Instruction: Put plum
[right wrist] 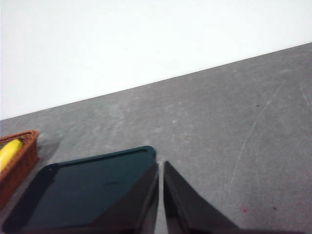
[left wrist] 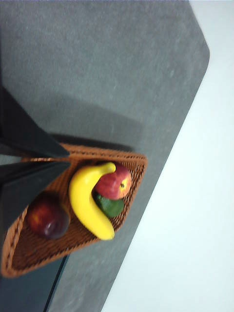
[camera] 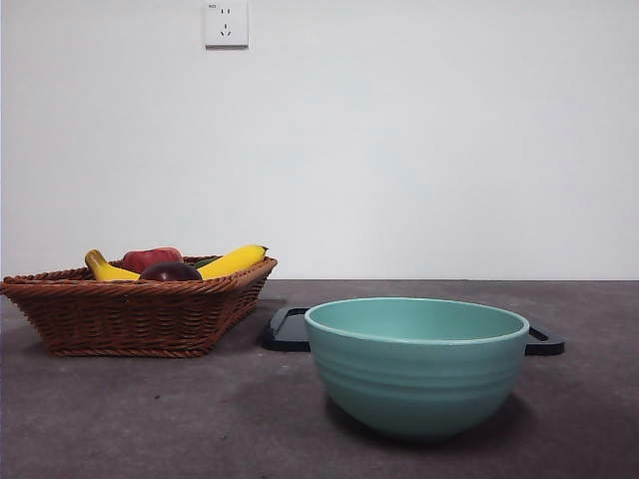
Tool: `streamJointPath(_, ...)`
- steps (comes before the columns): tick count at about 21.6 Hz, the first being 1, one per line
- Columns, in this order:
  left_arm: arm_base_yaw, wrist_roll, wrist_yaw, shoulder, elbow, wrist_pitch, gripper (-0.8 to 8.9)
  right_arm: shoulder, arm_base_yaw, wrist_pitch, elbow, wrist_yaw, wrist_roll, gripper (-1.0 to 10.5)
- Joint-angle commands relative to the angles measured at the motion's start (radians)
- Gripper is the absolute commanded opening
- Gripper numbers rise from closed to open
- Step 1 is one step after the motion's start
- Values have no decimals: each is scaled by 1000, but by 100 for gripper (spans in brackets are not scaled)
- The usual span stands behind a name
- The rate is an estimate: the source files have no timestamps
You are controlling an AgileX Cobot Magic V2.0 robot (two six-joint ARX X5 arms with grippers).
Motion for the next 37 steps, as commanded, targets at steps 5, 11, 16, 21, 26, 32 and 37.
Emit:
streamJointPath(5, 2, 98, 145, 170, 205, -121, 9, 164, -2, -147, 220, -109, -54, 7)
streamJointPath(11, -4, 231, 306, 362, 376, -275, 9, 363, -1, -335, 414, -261, -166, 7)
streamJointPath(16, -14, 324, 407, 506, 499, -403, 9, 502, 21, -469, 552, -331, -243, 7)
streamJointPath(21, -43, 424, 488, 623, 608, -536, 9, 624, 74, -622, 676, -343, -337, 7)
streamJointPath(26, -106, 470, 512, 698, 677, -634, 9, 729, 177, -754, 740, -346, -431, 7)
streamJointPath(32, -128, 470, 512, 697, 677, -642, 9, 760, 243, -753, 740, -346, -432, 7)
streamJointPath(37, -128, 465, 511, 697, 677, -643, 292, 760, 243, -753, 740, -346, -423, 269)
